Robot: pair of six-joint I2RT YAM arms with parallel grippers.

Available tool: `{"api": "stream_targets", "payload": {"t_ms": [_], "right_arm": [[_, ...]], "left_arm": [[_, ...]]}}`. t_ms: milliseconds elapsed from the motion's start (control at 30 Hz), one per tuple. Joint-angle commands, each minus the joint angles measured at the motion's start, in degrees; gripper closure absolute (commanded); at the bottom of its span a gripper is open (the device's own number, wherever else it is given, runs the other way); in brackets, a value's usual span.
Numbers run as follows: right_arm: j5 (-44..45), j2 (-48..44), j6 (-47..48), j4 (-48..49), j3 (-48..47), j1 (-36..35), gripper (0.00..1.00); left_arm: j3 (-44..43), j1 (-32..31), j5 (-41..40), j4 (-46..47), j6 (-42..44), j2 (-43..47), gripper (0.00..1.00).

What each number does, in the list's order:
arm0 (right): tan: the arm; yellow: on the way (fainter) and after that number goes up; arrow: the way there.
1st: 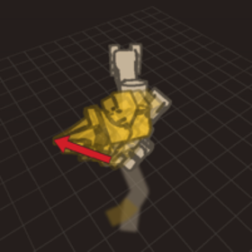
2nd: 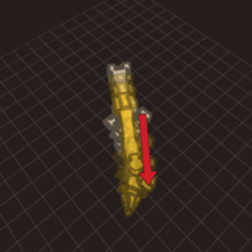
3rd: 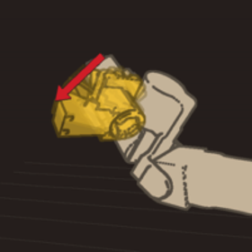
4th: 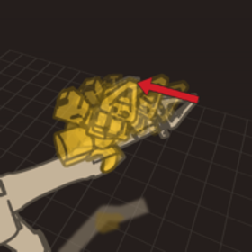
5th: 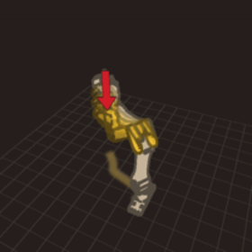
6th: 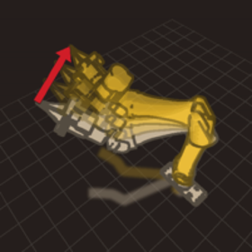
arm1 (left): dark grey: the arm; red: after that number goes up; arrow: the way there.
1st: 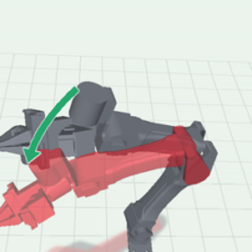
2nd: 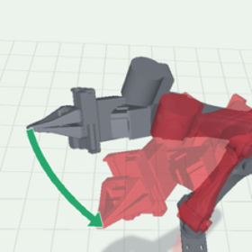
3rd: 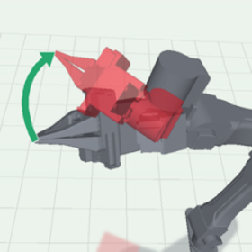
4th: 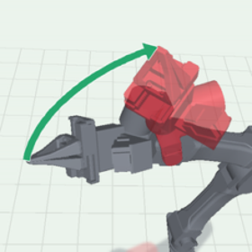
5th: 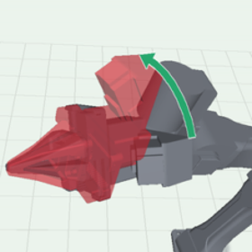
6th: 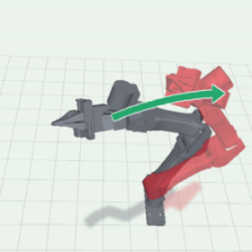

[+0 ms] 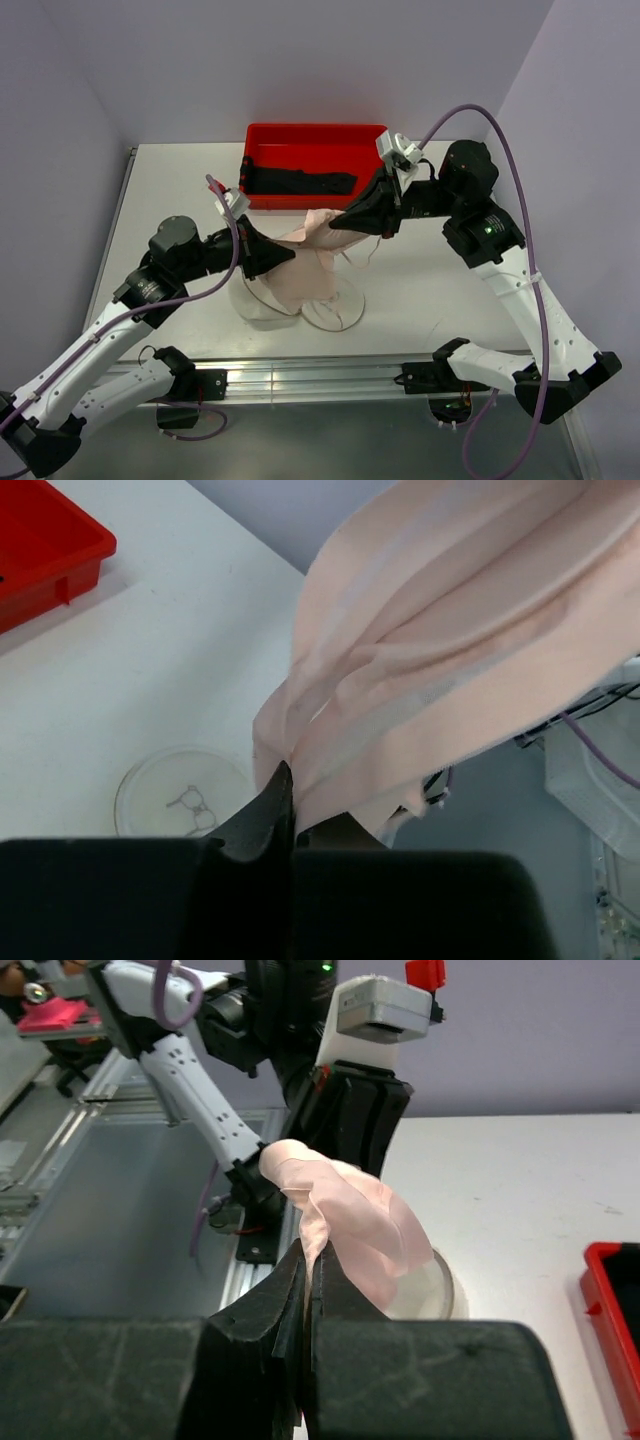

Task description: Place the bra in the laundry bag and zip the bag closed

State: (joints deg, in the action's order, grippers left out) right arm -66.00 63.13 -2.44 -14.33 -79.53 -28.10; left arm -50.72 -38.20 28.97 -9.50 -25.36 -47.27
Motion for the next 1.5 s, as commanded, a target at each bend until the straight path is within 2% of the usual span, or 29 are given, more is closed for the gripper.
{"api": "stream_targets", "payload": {"t_ms": [0, 200, 267, 400, 433, 567, 600, 667, 700, 900, 1000, 1267, 1467], "right_arm": [[5.4, -1.6, 5.0, -2.5, 0.6, -0.3, 1.00], [22.9, -3.1, 8.5, -2.1, 4.8, -4.9, 1.00], [25.6, -3.4, 10.1, -2.9, 5.2, -8.4, 1.00], [43.6, -4.9, 11.1, -1.4, 6.6, -15.3, 0.99], [44.9, -4.9, 11.3, -1.6, 6.5, -16.3, 0.98], [45.3, -5.7, 9.1, 0.8, 11.4, -21.2, 0.87], [45.9, -5.8, 8.4, 1.6, 13.8, -22.3, 0.76], [46.7, -5.6, 6.2, 2.2, 15.8, -23.8, 0.64], [46.6, -5.1, 5.6, 1.9, 16.4, -24.3, 0.47], [44.7, -6.3, 5.4, -0.4, 16.4, -24.1, 0.13], [42.6, -7.8, 6.0, 0.2, 14.8, -23.2, 0.09], [36.6, -4.9, -0.8, 6.0, 15.3, -10.6, 0.05], [20.8, 0.9, -2.7, 7.6, 17.5, -9.9, 0.05]], "left_arm": [[1.4, -0.2, -2.5, 8.4, -7.7, -0.3, 1.00], [1.1, -0.1, -6.7, 8.9, -16.5, -4.3, 1.00], [0.0, -0.1, -7.9, 8.2, -17.3, -6.5, 1.00], [-1.7, 0.1, -13.8, 5.5, -17.8, -9.2, 1.00], [-2.1, 0.3, -14.2, 5.4, -17.9, -10.0, 1.00], [-1.9, 1.3, -14.8, 7.8, -19.1, -10.9, 1.00], [-1.8, 1.8, -15.0, 8.3, -19.5, -10.8, 1.00], [-0.7, 2.4, -14.8, 9.0, -20.2, -10.0, 1.00], [-0.2, 3.0, -14.5, 11.9, -20.8, -9.6, 1.00], [3.7, 3.6, -11.8, 16.4, -20.0, -4.8, 1.00], [5.4, 3.6, -11.3, 16.5, -18.3, -2.8, 1.00], [9.3, 3.5, -6.1, 16.8, -14.5, 0.3, 1.00], [10.8, 3.5, -2.8, 20.9, -15.1, 1.5, 1.00]]}}
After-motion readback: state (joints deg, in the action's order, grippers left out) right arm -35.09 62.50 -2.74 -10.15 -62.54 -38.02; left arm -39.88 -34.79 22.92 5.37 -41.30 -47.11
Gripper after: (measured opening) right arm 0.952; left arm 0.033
